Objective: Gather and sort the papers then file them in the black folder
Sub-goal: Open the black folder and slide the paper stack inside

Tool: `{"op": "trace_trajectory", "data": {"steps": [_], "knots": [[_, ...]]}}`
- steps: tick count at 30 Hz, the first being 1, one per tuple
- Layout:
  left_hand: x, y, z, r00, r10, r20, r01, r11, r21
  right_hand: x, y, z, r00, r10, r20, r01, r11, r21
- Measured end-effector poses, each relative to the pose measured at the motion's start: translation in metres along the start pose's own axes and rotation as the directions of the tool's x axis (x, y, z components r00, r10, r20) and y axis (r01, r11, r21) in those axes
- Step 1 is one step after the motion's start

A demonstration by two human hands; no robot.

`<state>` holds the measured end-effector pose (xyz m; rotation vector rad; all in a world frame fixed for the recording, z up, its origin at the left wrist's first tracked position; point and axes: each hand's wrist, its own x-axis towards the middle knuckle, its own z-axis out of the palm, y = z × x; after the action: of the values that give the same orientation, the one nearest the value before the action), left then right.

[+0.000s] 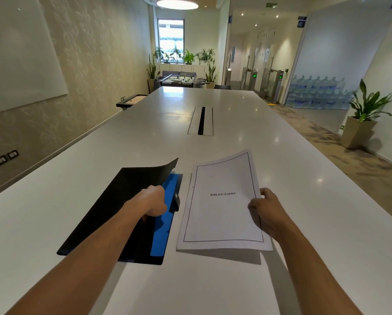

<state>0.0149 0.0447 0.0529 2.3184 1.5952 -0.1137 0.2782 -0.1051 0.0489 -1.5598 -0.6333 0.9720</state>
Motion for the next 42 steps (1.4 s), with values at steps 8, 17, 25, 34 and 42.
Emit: {"op": "trace_trajectory", "data": {"steps": [8, 17, 25, 34, 42], "knots": [[-0.007, 0.006, -0.025, 0.994, 0.031, -0.105, -0.039, 0.997, -0.071, -0.017, -0.028, 0.031, 0.981, -0.172, -0.086, 0.176, 0.983, 0.043], [-0.011, 0.032, -0.023, 0.986, 0.031, -0.162, -0.046, 0.995, -0.092, -0.025, -0.012, 0.072, 0.939, -0.338, -0.070, 0.300, 0.900, -0.316], [-0.015, 0.050, -0.013, 0.985, 0.058, -0.161, -0.066, 0.997, -0.040, -0.020, -0.005, 0.071, 0.967, -0.240, 0.084, 0.254, 0.891, -0.376], [-0.022, 0.090, -0.002, 0.978, 0.127, -0.165, -0.134, 0.990, -0.033, -0.005, 0.014, 0.102, 0.987, -0.073, 0.142, 0.113, 0.948, -0.297], [-0.014, 0.118, 0.002, 0.970, 0.144, -0.197, -0.168, 0.980, -0.111, -0.002, 0.026, 0.108, 0.911, -0.132, 0.390, 0.325, 0.812, -0.484]]}}
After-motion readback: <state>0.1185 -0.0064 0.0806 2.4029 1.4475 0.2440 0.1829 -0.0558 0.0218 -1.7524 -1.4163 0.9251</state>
